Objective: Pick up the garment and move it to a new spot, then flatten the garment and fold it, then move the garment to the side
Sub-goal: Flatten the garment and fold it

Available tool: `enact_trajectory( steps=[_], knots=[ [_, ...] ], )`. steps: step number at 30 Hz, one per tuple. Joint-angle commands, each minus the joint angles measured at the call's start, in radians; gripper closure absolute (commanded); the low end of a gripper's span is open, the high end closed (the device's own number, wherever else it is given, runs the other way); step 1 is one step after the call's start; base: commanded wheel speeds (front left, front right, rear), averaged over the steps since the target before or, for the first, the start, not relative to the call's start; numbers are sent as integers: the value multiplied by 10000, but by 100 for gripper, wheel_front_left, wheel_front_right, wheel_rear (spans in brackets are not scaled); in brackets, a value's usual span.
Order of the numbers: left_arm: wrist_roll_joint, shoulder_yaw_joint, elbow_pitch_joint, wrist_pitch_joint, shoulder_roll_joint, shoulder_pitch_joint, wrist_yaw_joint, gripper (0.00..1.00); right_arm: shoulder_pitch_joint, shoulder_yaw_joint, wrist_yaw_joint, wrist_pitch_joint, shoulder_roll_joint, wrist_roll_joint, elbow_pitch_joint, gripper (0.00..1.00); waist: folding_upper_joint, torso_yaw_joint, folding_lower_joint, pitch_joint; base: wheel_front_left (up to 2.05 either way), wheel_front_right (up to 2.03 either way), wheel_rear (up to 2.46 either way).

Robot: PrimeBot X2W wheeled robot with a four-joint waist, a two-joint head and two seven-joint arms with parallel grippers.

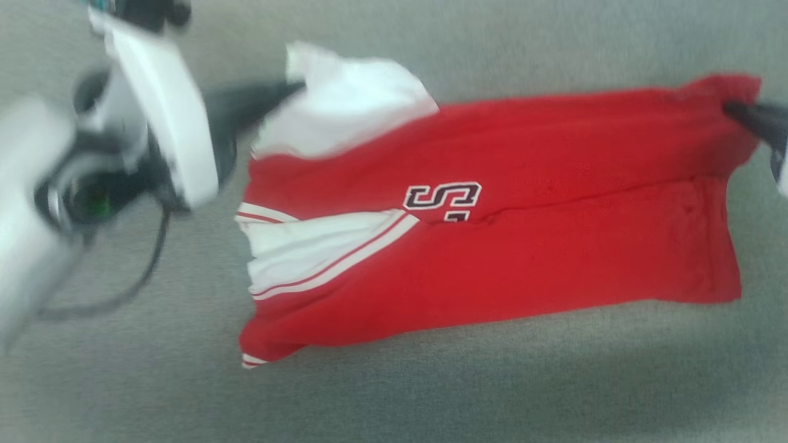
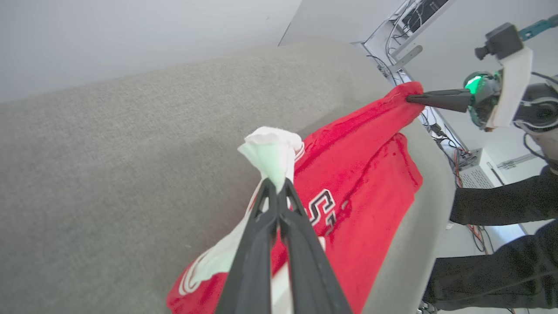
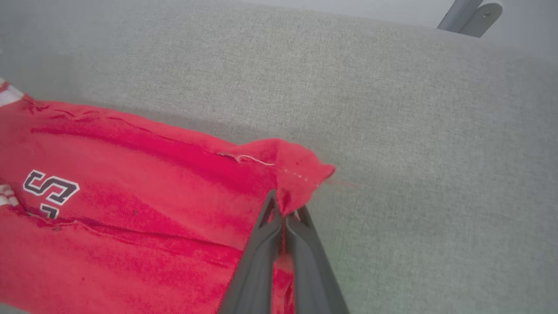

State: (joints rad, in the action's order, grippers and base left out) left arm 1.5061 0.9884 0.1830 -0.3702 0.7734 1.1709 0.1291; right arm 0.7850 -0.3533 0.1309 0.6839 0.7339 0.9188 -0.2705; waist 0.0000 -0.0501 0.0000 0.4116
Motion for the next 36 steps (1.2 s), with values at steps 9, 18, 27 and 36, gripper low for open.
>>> enact_trajectory(
  steps=[9,18,27,36],
  knots=[
    [-50,396,-3065,2338,1629,-3228,13,100,-3108,1296,-2,-210,909,772,1058,100,0,744,0,-1085,0,0,0],
    [-505,1020,-2796,3925,1319,-4822,14,100,-5138,1971,-2,-977,524,595,1690,100,0,766,0,-547,0,0,0],
    [-1175,1405,-1228,4565,590,-4493,14,100,-4686,1557,-2,-1564,12,-81,1350,85,0,565,0,-70,0,0,0],
    [-1227,1129,-1001,6145,343,-5199,14,0,-4696,1870,-2,-1388,338,256,1309,0,0,747,0,-688,0,0,0]
  ],
)
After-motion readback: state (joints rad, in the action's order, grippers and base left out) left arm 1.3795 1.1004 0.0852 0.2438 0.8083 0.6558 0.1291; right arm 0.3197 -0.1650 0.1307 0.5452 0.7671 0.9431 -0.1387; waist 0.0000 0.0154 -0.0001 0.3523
